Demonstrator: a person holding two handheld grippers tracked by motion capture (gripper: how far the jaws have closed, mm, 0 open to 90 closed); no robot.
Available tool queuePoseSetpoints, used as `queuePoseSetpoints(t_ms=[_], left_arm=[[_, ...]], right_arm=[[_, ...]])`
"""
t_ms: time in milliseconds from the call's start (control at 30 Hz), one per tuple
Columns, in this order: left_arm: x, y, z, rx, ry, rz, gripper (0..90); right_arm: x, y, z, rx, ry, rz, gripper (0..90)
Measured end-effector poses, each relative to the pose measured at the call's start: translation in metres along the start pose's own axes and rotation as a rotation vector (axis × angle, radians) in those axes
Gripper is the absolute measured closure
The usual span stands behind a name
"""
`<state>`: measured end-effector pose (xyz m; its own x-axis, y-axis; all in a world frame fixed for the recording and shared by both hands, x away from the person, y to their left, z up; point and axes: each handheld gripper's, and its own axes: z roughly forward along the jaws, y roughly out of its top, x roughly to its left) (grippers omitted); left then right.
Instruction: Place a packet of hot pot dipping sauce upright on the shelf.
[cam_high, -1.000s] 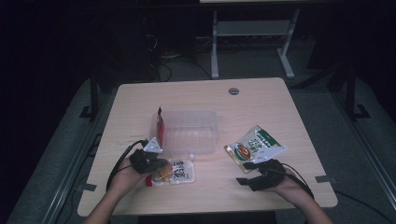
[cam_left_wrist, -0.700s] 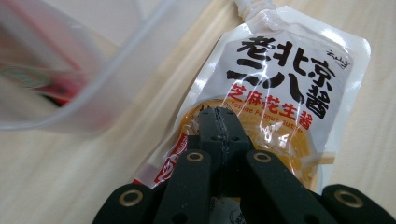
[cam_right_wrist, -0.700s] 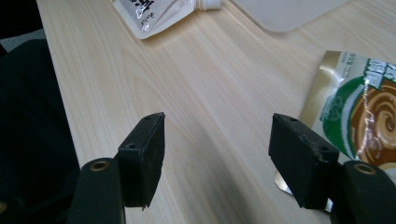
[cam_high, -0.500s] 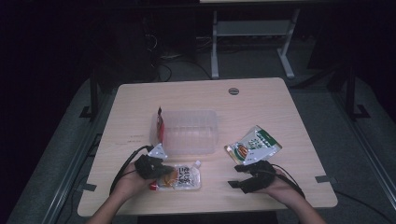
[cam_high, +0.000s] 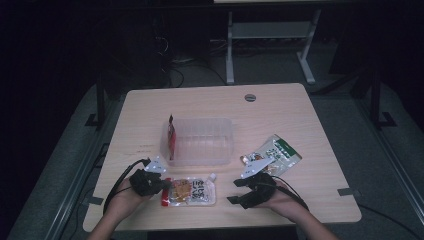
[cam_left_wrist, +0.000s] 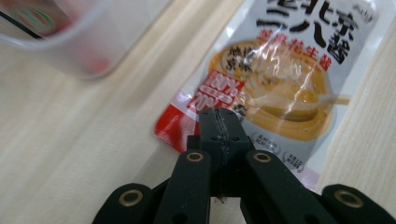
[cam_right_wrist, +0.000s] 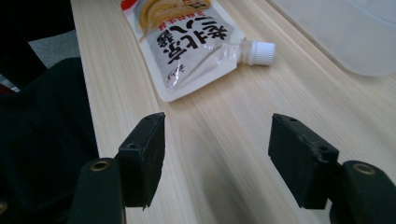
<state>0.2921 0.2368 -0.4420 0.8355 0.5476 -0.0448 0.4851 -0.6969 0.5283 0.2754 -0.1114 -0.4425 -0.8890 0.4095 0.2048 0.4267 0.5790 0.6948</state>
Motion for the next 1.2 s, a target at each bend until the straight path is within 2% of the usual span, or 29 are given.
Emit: queuePoseSetpoints(t_ms=[133,233,300,367,500,667,1067,1200], left_arm=[[-0.005,0.003,0.005,0.006,-0.048,0.002,90.0],[-0.011,0.006,0.008,0.019,-0.088,0.02,90.0],[-0.016,0.008,0.01,0.026,-0.1,0.039,90.0],[-0.019,0.011,0.012,0.031,-0.105,0.053,90.0],[-0.021,0.012,0.013,0.033,-0.107,0.056,90.0],[-0.02,0.012,0.013,0.04,-0.106,0.07,90.0],[-0.02,0.012,0.013,0.035,-0.111,0.061,90.0],[-0.02,0.012,0.013,0.036,-0.111,0.064,90.0]], right_arm=[[0.002,0.004,0.009,0.02,0.021,0.004,35.1],[0.001,0.006,0.013,0.023,0.034,0.019,34.7],[0.0,0.006,0.015,0.029,0.032,0.024,34.0],[-0.003,0.005,0.016,0.031,0.029,0.036,33.7],[-0.013,0.01,0.021,0.02,0.041,0.093,32.7],[-0.021,0.017,0.035,0.03,0.052,0.123,32.3],[-0.023,0.018,0.044,0.053,0.07,0.134,33.0],[-0.022,0.019,0.047,0.044,0.079,0.136,33.2]])
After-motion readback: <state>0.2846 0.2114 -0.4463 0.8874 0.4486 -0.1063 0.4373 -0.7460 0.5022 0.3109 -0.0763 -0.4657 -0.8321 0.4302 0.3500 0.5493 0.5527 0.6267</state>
